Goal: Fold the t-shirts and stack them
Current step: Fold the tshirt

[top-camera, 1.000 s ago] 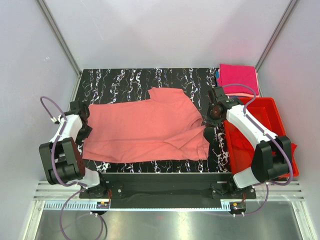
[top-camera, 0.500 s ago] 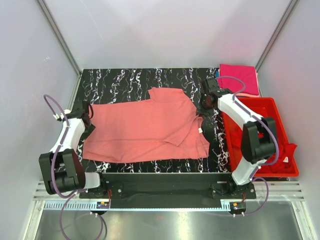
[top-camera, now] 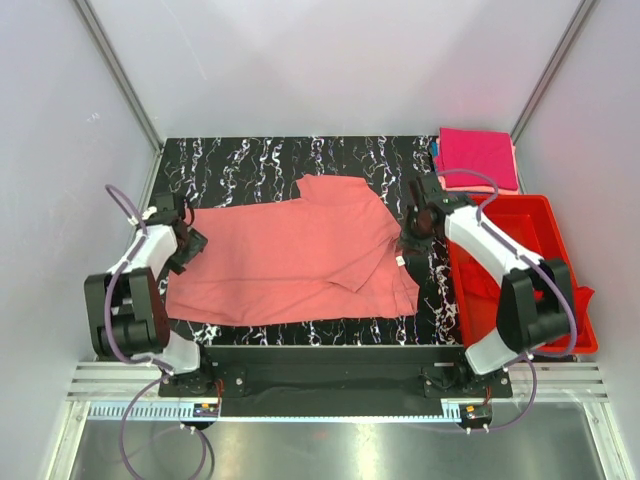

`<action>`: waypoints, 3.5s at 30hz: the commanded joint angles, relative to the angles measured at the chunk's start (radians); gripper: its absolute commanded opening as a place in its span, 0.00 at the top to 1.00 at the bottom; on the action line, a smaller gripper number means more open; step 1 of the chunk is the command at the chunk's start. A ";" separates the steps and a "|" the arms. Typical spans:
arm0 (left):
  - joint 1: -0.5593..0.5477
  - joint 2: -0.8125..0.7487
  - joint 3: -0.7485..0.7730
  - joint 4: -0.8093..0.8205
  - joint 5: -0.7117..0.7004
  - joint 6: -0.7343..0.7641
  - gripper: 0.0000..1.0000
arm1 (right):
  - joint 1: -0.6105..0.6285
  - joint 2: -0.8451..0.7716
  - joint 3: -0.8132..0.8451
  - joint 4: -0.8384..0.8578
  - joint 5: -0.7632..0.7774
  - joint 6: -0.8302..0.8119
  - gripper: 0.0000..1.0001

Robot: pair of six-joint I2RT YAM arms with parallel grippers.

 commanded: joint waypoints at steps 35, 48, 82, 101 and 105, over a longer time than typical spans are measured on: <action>-0.124 0.273 0.488 -0.103 -0.174 0.088 0.31 | 0.013 -0.194 -0.446 0.339 0.285 0.370 0.75; 0.097 -0.163 -0.047 -0.018 0.030 0.022 0.52 | 0.018 -0.381 -0.273 0.262 0.070 0.232 0.74; 0.108 -0.158 -0.262 0.118 0.078 -0.015 1.00 | 0.171 -0.078 -0.329 0.316 0.025 0.571 0.52; 0.108 -0.287 -0.268 -0.077 -0.034 -0.081 0.47 | 0.225 -0.030 -0.334 0.380 0.051 0.632 0.67; 0.108 -0.353 -0.230 -0.089 -0.051 -0.064 0.46 | 0.228 -0.016 -0.323 0.374 0.048 0.648 0.63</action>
